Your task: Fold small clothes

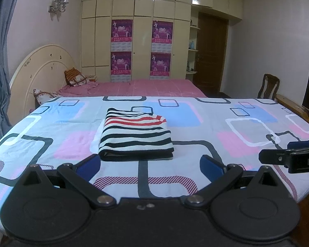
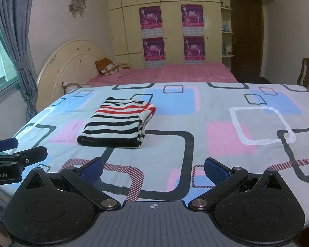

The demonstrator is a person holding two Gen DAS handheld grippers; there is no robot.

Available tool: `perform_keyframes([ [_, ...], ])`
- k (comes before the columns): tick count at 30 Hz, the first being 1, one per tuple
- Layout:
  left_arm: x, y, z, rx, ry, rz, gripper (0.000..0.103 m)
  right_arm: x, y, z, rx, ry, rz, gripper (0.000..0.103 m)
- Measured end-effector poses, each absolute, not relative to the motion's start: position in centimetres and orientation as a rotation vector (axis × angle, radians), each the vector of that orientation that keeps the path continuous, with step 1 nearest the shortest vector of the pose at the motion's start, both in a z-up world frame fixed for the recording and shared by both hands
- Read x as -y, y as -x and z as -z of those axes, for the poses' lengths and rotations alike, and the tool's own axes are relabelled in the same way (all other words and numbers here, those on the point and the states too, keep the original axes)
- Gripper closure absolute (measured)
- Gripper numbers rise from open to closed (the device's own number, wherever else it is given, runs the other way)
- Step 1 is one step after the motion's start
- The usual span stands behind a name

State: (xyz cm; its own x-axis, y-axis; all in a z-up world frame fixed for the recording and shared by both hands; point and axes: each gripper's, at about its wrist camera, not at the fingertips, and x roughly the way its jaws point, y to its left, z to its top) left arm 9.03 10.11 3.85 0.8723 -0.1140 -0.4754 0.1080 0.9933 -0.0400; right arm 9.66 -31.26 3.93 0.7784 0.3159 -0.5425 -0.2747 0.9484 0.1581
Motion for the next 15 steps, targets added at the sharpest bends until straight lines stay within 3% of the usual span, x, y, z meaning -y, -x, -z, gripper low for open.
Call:
perform_keyframes([
  [15,-9.60,-8.94,-4.17,-0.491,0.004,0.122,0.000,31.35,-9.74,-3.99,-0.594,-0.070,-0.326,0.000],
])
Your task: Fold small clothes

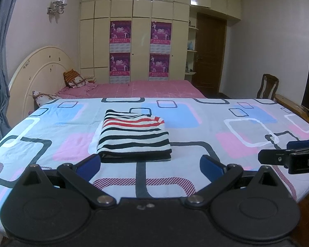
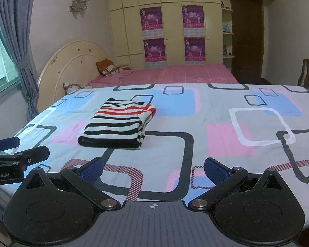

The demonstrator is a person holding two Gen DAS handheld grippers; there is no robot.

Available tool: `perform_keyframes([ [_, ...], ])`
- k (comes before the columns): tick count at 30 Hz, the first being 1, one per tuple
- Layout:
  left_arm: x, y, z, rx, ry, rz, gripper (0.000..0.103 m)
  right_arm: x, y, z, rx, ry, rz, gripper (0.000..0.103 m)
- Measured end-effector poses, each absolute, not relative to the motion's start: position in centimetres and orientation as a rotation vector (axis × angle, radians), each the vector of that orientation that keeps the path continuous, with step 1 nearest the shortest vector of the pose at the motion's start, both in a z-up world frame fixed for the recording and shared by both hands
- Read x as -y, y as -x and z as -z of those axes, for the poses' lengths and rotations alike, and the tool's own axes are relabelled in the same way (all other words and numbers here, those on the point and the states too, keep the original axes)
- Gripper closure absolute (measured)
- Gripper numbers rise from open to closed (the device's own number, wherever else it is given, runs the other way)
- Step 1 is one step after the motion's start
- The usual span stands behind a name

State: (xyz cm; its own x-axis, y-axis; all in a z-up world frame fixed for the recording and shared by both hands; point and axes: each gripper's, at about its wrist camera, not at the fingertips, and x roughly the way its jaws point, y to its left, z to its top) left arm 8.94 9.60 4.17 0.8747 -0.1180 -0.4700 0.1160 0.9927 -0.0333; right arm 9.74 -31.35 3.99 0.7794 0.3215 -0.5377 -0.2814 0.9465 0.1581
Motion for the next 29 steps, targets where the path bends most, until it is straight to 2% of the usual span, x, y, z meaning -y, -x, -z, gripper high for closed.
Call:
perform_keyframes([
  [29,-9.54,-8.94,-4.33,-0.489,-0.006,0.107,0.000,30.67,-9.87,-3.94,-0.585,-0.067,-0.345,0.000],
])
